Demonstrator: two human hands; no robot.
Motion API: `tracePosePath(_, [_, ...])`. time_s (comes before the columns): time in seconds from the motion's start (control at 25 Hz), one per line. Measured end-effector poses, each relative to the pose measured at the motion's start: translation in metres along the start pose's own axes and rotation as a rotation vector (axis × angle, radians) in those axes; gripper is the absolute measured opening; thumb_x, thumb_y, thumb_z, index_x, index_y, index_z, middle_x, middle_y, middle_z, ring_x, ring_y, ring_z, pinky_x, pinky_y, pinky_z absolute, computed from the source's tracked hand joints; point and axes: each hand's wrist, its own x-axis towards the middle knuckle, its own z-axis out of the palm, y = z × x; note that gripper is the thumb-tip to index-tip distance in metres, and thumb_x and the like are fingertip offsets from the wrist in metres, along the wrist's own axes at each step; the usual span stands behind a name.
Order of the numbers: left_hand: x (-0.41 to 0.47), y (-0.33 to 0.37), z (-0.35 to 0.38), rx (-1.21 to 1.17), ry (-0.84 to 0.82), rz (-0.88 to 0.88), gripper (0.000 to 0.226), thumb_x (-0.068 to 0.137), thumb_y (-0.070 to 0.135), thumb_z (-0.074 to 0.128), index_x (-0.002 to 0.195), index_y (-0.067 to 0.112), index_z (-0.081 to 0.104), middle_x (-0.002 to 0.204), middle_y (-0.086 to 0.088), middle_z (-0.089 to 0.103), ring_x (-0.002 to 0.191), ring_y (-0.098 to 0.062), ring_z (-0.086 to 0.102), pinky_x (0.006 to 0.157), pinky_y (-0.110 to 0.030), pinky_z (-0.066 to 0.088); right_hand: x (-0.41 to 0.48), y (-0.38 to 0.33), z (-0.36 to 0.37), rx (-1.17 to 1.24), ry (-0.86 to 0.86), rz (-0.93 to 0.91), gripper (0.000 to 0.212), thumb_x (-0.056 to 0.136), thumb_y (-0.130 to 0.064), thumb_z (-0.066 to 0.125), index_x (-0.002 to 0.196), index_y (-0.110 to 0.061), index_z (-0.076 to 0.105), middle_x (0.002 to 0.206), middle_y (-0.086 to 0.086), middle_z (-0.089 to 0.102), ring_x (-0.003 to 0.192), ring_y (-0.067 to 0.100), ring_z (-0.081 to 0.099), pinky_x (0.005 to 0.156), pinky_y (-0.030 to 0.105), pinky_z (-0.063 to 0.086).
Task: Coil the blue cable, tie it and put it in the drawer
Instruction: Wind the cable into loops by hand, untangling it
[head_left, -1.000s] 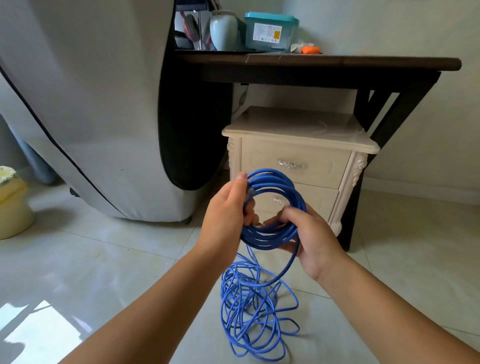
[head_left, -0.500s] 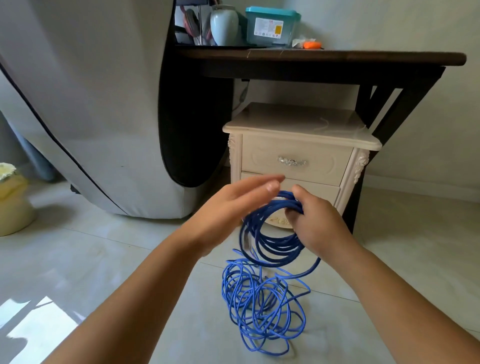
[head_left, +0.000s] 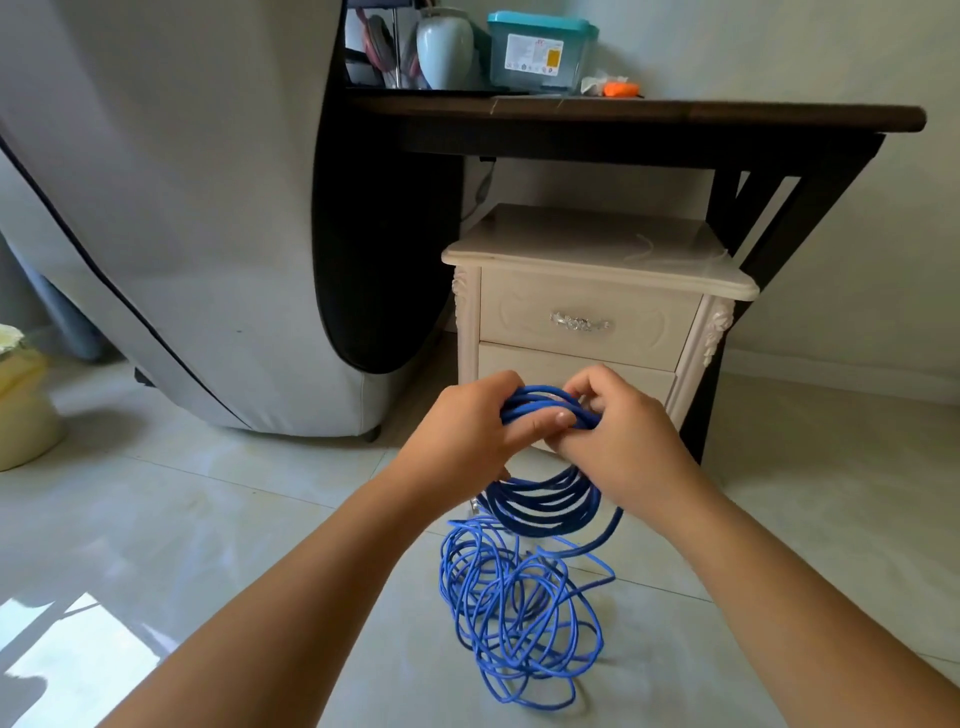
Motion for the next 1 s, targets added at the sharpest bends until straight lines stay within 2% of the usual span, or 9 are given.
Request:
tracePosePath(0.08, [0.000,-0.001,0.002,-0.170,0.087,-0.040,0.039,0.091,0.045,0.061,0.078,0.010,0.053,0.057,-0.001,0.050,0.041,-0.010,0.054,0.049,-0.033,0.055,0.001,0.006,-0.003,0.219,-0.127,0.108,0.021,0.078,-0.021,0.077,0.091,-0.022,0.061,0.076,-0.001,0.065,0.067,0.013,0.059,0.067,0.027,0.047])
tracePosePath(0.16, [0.004,-0.004,0.003,-0.435,0.202,-0.117,0.039,0.096,0.041,0.057,0.076,0.009,0.053,0.053,-0.003,0.045,0.042,-0.015,0.048,0.054,-0.042,0.052,-0.004,0.010,0.002,0.514,-0.262,0.204,0.033,0.073,-0.015,0.081,0.100,-0.021,0.062,0.089,0.003,0.071,0.086,0.020,0.067,0.081,0.032,0.050])
tracePosePath(0.28, [0.005,-0.001,0.005,-0.802,0.268,-0.234,0.046,0.093,0.054,0.055,0.071,0.015,0.046,0.054,0.002,0.038,0.047,-0.015,0.039,0.065,-0.045,0.040,-0.009,0.010,0.021,0.885,-0.192,0.303,0.039,0.069,-0.013,0.079,0.102,-0.019,0.061,0.095,0.014,0.071,0.100,0.034,0.067,0.094,0.044,0.049])
tracePosePath(0.44, [0.000,0.010,0.013,-0.941,0.192,-0.301,0.043,0.095,0.050,0.051,0.079,0.011,0.049,0.060,0.000,0.045,0.051,-0.013,0.047,0.058,-0.028,0.048,-0.005,0.008,0.032,0.632,0.112,0.319,0.009,0.092,-0.035,0.064,0.094,-0.026,0.061,0.074,0.001,0.063,0.083,0.031,0.066,0.082,0.043,0.052])
tracePosePath(0.56, [-0.002,0.008,0.007,-0.858,0.085,-0.311,0.042,0.096,0.048,0.053,0.100,0.008,0.065,0.079,-0.001,0.069,0.069,-0.013,0.067,0.073,-0.033,0.057,0.001,0.006,0.019,0.445,0.199,0.253,0.014,0.100,-0.031,0.051,0.092,-0.021,0.056,0.066,-0.001,0.055,0.063,0.018,0.056,0.064,0.028,0.047])
tracePosePath(0.64, [-0.001,0.002,-0.001,-0.774,0.100,-0.266,0.037,0.094,0.045,0.060,0.121,0.020,0.064,0.098,0.004,0.075,0.088,-0.010,0.072,0.089,-0.037,0.057,0.003,0.003,0.009,0.317,0.159,0.181,0.012,0.102,-0.027,0.047,0.096,-0.019,0.054,0.064,-0.001,0.055,0.060,0.016,0.054,0.053,0.019,0.042])
tracePosePath(0.76, [0.001,-0.005,-0.005,-0.510,0.116,-0.082,0.057,0.084,0.054,0.068,0.135,0.032,0.055,0.118,0.014,0.068,0.110,0.003,0.062,0.096,-0.022,0.049,0.000,0.005,0.006,0.008,0.025,0.029,0.004,0.100,-0.018,0.047,0.102,-0.019,0.050,0.071,0.002,0.057,0.068,0.026,0.056,0.061,0.033,0.044])
tracePosePath(0.84, [0.000,-0.006,-0.002,-0.324,0.060,0.033,0.067,0.077,0.067,0.069,0.134,0.036,0.054,0.128,0.016,0.062,0.117,0.007,0.056,0.095,-0.014,0.046,-0.005,0.003,0.010,-0.135,-0.071,-0.084,0.011,0.098,-0.014,0.046,0.106,-0.022,0.047,0.080,0.002,0.060,0.074,0.028,0.055,0.067,0.038,0.043])
tracePosePath(1.0, [0.001,-0.008,0.001,0.022,-0.020,0.065,0.075,0.070,0.076,0.056,0.129,0.030,0.058,0.115,0.011,0.066,0.101,0.000,0.063,0.090,-0.021,0.051,-0.011,-0.002,0.010,-0.175,-0.122,-0.213,0.018,0.098,-0.015,0.042,0.112,-0.025,0.047,0.086,0.000,0.060,0.075,0.026,0.054,0.066,0.039,0.043])
